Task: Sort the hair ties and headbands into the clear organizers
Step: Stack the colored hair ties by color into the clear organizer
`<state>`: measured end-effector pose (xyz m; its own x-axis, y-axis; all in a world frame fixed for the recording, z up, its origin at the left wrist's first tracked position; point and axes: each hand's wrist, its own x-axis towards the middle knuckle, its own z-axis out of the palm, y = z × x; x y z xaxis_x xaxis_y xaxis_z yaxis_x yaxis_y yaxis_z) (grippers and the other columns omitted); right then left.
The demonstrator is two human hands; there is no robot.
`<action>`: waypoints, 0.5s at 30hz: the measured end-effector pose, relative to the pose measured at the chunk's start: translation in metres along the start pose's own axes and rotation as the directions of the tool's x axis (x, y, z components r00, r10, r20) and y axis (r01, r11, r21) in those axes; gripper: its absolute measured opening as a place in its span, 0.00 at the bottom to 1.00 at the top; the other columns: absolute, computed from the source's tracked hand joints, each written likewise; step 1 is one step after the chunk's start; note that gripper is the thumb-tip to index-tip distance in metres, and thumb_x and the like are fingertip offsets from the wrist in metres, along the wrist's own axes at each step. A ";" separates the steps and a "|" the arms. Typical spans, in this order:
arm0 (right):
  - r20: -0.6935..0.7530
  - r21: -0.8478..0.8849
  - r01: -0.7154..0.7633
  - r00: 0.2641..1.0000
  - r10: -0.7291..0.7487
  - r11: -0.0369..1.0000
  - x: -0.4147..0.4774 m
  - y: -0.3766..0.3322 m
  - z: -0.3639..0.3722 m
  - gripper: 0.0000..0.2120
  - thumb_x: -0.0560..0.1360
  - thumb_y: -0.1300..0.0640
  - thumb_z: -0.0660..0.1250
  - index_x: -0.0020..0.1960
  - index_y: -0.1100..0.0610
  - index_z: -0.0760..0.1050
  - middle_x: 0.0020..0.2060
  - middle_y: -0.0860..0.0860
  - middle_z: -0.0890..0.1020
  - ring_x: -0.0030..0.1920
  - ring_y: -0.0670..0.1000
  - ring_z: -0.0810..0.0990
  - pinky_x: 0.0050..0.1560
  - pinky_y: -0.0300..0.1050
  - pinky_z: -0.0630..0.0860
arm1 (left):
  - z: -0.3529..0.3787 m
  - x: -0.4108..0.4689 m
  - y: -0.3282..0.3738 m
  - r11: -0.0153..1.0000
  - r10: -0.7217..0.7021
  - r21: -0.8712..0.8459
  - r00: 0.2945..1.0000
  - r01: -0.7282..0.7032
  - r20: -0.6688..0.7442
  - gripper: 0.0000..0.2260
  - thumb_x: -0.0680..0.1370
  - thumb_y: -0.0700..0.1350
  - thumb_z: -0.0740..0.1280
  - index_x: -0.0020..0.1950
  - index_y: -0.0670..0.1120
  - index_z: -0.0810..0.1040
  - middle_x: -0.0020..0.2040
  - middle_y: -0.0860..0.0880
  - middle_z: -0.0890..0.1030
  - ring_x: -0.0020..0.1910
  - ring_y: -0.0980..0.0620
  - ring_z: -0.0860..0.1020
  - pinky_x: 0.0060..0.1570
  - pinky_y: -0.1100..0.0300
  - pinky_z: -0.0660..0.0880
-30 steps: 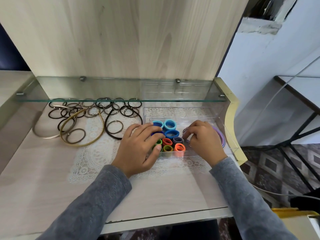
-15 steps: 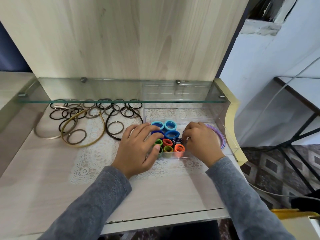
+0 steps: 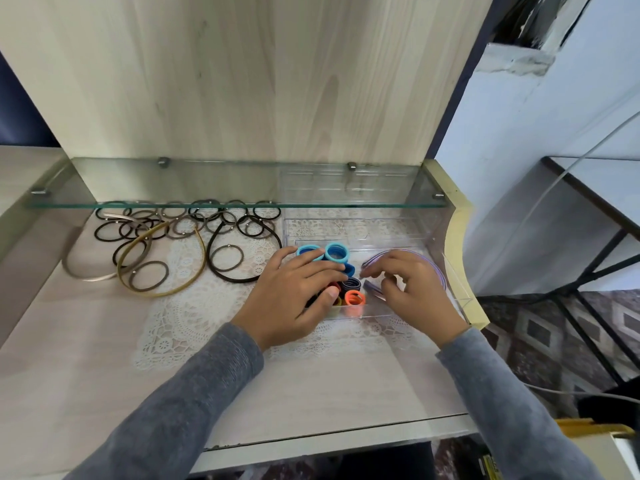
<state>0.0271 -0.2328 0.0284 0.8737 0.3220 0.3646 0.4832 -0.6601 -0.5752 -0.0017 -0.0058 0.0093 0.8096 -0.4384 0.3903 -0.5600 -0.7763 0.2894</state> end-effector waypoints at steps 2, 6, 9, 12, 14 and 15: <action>0.030 0.023 0.060 0.998 -0.061 0.998 -0.003 -0.001 -0.002 0.19 0.67 0.57 0.55 0.45 0.54 0.85 0.42 0.46 0.83 0.46 0.47 0.79 0.49 0.48 0.76 | 0.001 0.001 -0.002 1.000 0.009 0.001 1.000 -0.009 0.017 0.21 0.83 0.56 0.49 0.66 0.56 0.78 0.67 0.61 0.77 0.74 0.55 0.67 0.72 0.44 0.58; 0.043 -0.054 0.175 0.984 -0.173 0.983 -0.006 0.004 0.000 0.16 0.69 0.59 0.58 0.45 0.54 0.85 0.39 0.47 0.83 0.42 0.50 0.78 0.44 0.50 0.76 | 0.003 0.004 -0.003 0.999 0.042 0.002 0.998 -0.042 0.043 0.21 0.83 0.56 0.49 0.67 0.56 0.77 0.68 0.61 0.76 0.75 0.56 0.65 0.74 0.47 0.55; 0.028 -0.075 0.195 0.981 -0.194 0.978 -0.007 0.006 0.002 0.15 0.68 0.65 0.63 0.44 0.53 0.85 0.38 0.47 0.83 0.39 0.51 0.77 0.41 0.51 0.76 | 0.003 0.006 -0.004 0.998 0.064 0.009 0.996 -0.065 0.054 0.20 0.83 0.56 0.50 0.67 0.56 0.76 0.69 0.62 0.75 0.76 0.57 0.64 0.74 0.50 0.53; 0.039 -0.084 0.207 0.978 -0.204 0.975 -0.008 0.007 0.002 0.15 0.68 0.67 0.64 0.44 0.53 0.85 0.37 0.46 0.83 0.39 0.51 0.77 0.41 0.51 0.76 | 0.002 0.008 -0.006 0.997 0.068 0.014 0.995 -0.070 0.072 0.21 0.83 0.57 0.49 0.67 0.56 0.76 0.69 0.62 0.75 0.76 0.57 0.63 0.75 0.49 0.52; 0.052 -0.090 0.198 0.980 -0.194 0.976 -0.007 0.007 0.003 0.15 0.68 0.66 0.64 0.44 0.52 0.85 0.37 0.45 0.83 0.39 0.50 0.77 0.41 0.50 0.76 | 0.001 0.009 -0.008 0.997 0.071 0.011 0.994 -0.072 0.080 0.21 0.83 0.57 0.48 0.67 0.57 0.76 0.70 0.61 0.74 0.77 0.57 0.62 0.75 0.48 0.53; 0.059 -0.090 0.195 0.980 -0.191 0.977 -0.006 0.007 0.003 0.15 0.68 0.66 0.64 0.44 0.52 0.85 0.37 0.45 0.84 0.39 0.50 0.77 0.41 0.50 0.76 | 0.001 0.009 -0.008 0.997 0.074 0.012 0.994 -0.075 0.083 0.22 0.83 0.57 0.48 0.67 0.56 0.76 0.70 0.61 0.74 0.77 0.56 0.62 0.75 0.48 0.53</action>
<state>0.0253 -0.2376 0.0198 0.7674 0.4810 0.4240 0.6375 -0.6430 -0.4244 0.0100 -0.0037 0.0096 0.7779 -0.5305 0.3367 -0.6169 -0.7467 0.2487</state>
